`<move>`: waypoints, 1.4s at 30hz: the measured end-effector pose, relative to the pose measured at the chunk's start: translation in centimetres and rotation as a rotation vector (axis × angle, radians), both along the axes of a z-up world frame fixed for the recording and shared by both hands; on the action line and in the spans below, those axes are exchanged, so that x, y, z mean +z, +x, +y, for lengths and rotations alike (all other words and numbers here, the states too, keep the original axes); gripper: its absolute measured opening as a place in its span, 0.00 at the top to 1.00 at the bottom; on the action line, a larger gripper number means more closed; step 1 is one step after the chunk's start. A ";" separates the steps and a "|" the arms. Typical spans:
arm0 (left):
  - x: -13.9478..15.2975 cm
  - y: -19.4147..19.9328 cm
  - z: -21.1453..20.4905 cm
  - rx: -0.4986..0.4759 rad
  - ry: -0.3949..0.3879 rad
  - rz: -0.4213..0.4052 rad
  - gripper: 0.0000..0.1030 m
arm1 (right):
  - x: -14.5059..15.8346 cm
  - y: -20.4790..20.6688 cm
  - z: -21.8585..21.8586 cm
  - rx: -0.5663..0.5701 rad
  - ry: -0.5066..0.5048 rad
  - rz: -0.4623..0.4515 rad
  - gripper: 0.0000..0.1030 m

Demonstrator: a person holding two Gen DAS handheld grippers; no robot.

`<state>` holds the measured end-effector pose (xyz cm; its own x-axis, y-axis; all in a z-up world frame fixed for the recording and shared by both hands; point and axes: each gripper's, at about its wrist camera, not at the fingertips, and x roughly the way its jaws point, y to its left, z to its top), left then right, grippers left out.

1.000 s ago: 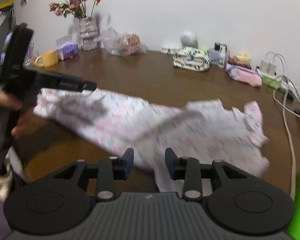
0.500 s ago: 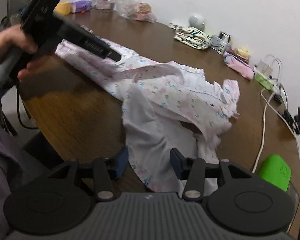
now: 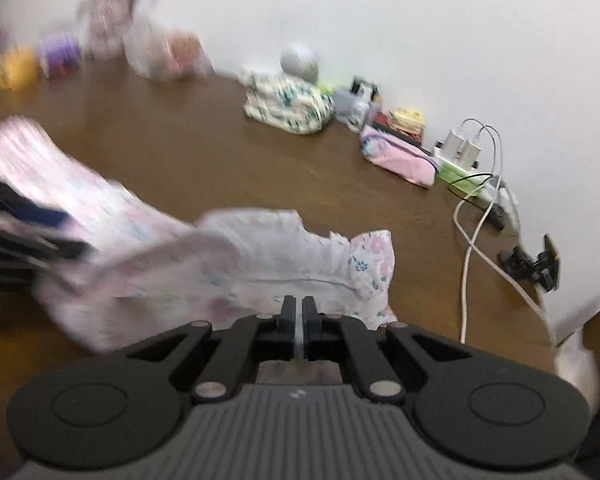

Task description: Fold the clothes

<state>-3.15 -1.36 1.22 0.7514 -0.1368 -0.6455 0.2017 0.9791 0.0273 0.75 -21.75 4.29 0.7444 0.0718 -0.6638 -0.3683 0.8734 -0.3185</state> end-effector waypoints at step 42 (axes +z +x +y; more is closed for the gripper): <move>4.2 1.2 -8.6 -0.309 -0.057 -0.013 0.61 | 0.0 -2.0 -8.8 -0.079 0.314 0.105 0.90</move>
